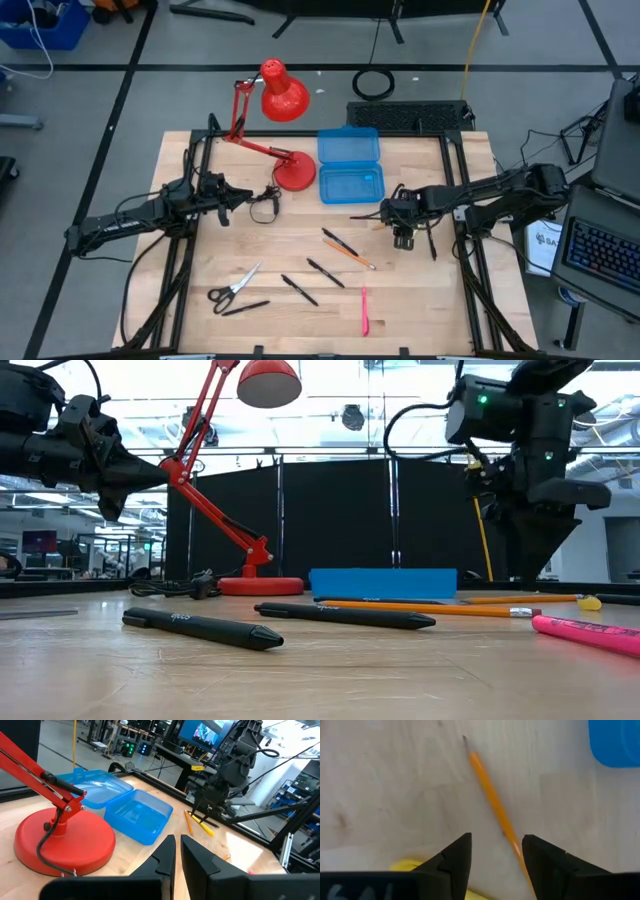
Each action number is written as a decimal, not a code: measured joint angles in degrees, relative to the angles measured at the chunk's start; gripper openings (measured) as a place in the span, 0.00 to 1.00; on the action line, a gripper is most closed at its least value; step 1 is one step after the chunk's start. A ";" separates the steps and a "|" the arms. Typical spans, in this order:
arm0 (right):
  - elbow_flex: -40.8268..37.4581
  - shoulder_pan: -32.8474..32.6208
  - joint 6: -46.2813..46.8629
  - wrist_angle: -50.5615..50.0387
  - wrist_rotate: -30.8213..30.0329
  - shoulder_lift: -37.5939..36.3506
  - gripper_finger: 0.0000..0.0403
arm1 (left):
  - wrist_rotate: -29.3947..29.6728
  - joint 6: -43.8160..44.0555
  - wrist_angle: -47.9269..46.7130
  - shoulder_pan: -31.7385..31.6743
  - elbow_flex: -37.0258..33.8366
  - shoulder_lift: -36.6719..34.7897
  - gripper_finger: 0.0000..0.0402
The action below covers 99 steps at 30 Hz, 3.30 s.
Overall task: Pick & place school supplies into a supply box
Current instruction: Put the orange pencil into the blue supply box
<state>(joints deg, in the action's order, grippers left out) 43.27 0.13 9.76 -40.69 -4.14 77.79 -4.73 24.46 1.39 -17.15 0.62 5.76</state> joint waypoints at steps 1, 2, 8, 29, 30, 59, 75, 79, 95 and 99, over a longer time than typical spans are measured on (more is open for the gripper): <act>0.00 0.46 0.00 -0.02 0.08 0.45 0.41 | -0.01 0.00 0.00 0.00 0.00 0.00 0.08; -0.02 0.88 -0.15 0.00 0.51 1.03 0.40 | -0.05 -0.01 0.00 0.00 0.00 0.00 0.08; -0.04 2.94 -2.32 0.58 1.68 4.05 0.39 | -0.16 0.00 -0.02 0.00 0.00 0.32 0.08; -2.34 8.58 -5.82 4.69 5.98 5.65 0.38 | -0.15 1.17 -0.07 0.00 0.00 1.49 0.08; -2.71 8.58 -5.92 4.81 5.92 5.61 0.38 | -0.13 1.26 -0.09 0.00 0.00 1.49 0.08; -4.17 8.52 -5.97 7.48 8.97 5.78 0.13 | -0.09 1.30 -0.10 0.00 0.00 1.49 0.08; -4.22 8.49 -4.57 8.20 8.92 5.78 0.01 | -0.07 1.28 -0.11 0.00 0.00 1.49 0.08; -4.20 8.49 -4.48 8.11 8.90 5.78 0.01 | -0.08 1.28 -0.11 0.00 0.00 1.49 0.08; -4.37 8.49 -3.34 9.26 8.46 2.20 0.00 | -0.07 1.28 -0.09 -0.02 0.00 1.49 0.08; -4.35 8.49 -3.34 9.59 8.51 2.16 0.00 | -0.07 1.28 -0.11 -0.02 0.00 1.49 0.08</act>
<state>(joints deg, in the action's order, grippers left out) 38.92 8.62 6.42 -31.10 4.36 79.94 -4.80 25.74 1.28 -17.17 0.62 7.25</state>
